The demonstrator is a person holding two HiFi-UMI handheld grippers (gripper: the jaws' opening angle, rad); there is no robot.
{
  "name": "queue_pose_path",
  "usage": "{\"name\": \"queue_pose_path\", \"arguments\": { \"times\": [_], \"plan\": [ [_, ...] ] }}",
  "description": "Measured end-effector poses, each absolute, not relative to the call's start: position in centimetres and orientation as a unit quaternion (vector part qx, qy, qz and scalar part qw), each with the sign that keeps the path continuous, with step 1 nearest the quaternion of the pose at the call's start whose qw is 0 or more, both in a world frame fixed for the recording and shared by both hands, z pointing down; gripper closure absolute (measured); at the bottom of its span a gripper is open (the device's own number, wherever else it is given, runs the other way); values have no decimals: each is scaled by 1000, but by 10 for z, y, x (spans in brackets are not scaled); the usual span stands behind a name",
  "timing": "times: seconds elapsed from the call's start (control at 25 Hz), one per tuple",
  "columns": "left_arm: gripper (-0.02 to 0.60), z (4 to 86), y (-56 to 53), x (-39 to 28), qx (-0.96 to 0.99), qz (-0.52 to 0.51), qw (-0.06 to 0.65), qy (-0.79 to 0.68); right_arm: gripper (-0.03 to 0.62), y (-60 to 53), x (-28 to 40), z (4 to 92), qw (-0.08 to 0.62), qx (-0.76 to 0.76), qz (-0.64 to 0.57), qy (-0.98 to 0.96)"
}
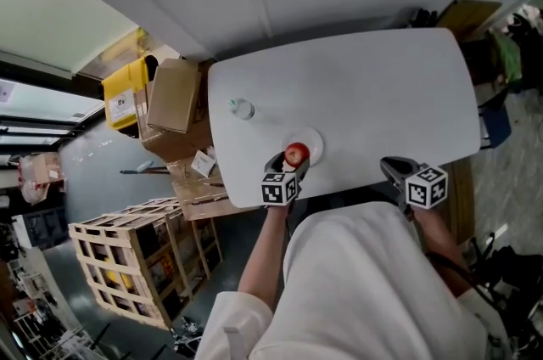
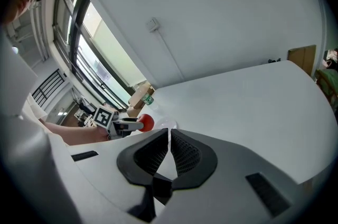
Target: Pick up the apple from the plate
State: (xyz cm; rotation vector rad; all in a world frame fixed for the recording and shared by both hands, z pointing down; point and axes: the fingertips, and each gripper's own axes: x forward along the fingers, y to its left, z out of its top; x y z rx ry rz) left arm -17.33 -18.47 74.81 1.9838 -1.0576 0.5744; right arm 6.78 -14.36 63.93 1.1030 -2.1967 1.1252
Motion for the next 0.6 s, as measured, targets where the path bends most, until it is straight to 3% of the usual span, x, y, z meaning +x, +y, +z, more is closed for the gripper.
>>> {"name": "queue_pose_path", "arguments": {
  "times": [0.6],
  "plan": [
    [245,711,-177,-175,806,186,382,-412,556,-116,69,635,201,408,395,-798]
  ]
}}
